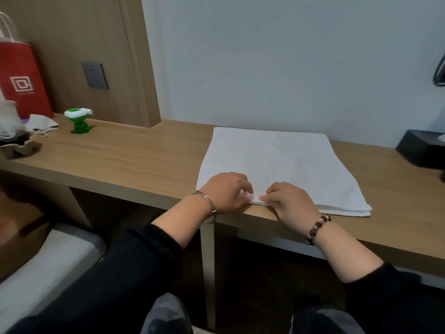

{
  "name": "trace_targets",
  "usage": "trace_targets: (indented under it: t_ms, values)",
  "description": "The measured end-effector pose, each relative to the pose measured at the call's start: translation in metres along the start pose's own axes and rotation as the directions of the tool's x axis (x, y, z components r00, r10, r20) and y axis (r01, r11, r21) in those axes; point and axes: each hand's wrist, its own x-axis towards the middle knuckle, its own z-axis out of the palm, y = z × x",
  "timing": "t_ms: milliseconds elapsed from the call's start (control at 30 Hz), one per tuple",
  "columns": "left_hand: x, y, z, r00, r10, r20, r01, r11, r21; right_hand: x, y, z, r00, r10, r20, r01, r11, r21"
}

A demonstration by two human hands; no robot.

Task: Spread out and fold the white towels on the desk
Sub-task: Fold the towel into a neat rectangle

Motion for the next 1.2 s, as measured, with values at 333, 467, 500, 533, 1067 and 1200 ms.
trace_targets:
  t_ms: [333, 467, 500, 533, 1067, 1200]
  values:
    - [0.006, -0.001, 0.020, 0.997, -0.036, -0.074, 0.024, 0.987, -0.157, -0.021, 0.037, -0.025, 0.977, 0.212, 0.001, -0.210, 0.968, 0.140]
    - [0.004, -0.002, 0.023, 0.995, -0.043, -0.095, 0.028, 0.987, -0.159, -0.033, 0.049, -0.033, 0.951, 0.299, -0.072, -0.284, 0.944, 0.169]
    - [0.004, -0.002, 0.023, 0.994, -0.042, -0.098, 0.026, 0.988, -0.155, -0.036, 0.048, -0.033, 0.955, 0.286, -0.078, -0.273, 0.952, 0.140]
    - [0.003, -0.003, 0.022, 0.994, -0.039, -0.098, 0.024, 0.988, -0.150, -0.039, 0.048, -0.032, 0.963, 0.260, -0.071, -0.252, 0.962, 0.107]
    - [0.018, 0.008, 0.013, 0.999, -0.011, -0.035, 0.009, 0.999, -0.048, -0.020, 0.038, -0.020, 0.984, 0.172, -0.036, -0.168, 0.981, 0.102]
    - [0.037, 0.036, 0.029, 0.999, 0.029, -0.036, -0.034, 0.988, -0.149, -0.020, 0.039, -0.024, 0.984, 0.176, 0.011, -0.176, 0.981, 0.084]
